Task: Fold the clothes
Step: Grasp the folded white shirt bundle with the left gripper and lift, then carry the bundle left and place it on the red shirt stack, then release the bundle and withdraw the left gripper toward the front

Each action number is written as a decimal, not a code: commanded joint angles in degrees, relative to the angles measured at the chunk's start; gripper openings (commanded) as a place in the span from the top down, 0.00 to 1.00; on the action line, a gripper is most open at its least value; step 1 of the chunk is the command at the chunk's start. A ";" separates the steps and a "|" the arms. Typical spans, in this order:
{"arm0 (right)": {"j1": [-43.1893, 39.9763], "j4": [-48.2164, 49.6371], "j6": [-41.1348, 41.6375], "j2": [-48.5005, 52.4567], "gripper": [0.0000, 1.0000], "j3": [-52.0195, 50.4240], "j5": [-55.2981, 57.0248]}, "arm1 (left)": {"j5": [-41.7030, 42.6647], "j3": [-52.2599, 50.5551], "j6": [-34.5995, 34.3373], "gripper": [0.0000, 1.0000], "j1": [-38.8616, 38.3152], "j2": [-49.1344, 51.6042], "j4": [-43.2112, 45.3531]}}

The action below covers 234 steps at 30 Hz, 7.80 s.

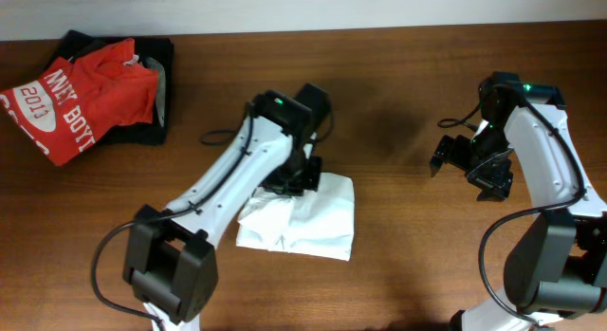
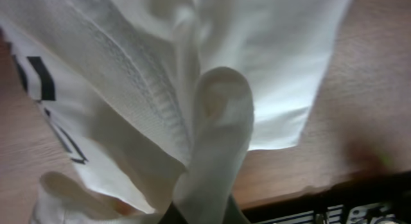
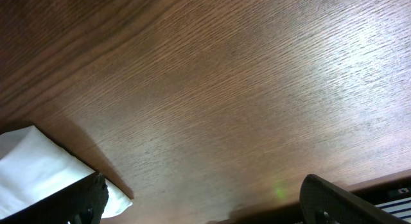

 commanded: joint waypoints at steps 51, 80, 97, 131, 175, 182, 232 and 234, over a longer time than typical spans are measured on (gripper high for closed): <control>-0.31 -0.13 0.07 -0.24 0.01 0.63 0.52 | 8.26 3.78 -1.25 0.20 -3.48 14.29 35.65; -0.31 -0.13 0.07 -0.24 0.01 0.63 0.50 | 10.51 1.99 -0.83 0.99 -9.64 14.01 31.10; -0.31 -0.13 0.07 -0.24 0.01 0.63 0.52 | 13.00 -17.27 -5.55 0.98 -17.75 5.95 30.10; -0.31 -0.13 0.07 -0.24 0.01 0.63 0.52 | 40.13 -38.23 28.13 0.01 29.05 -2.36 38.07; -0.31 -0.13 0.07 -0.24 0.01 0.63 0.52 | -29.16 8.15 3.72 0.96 42.93 -2.38 41.22; -0.31 -0.13 0.07 -0.24 0.01 0.63 0.50 | -26.03 7.67 -0.24 0.94 51.30 -2.14 41.86; -0.31 -0.13 0.07 -0.24 0.01 0.63 0.52 | 16.81 12.07 3.02 0.01 54.36 -21.29 21.53; -0.31 -0.13 0.07 -0.24 0.01 0.63 0.52 | 19.32 12.02 9.38 0.01 54.16 -25.11 13.35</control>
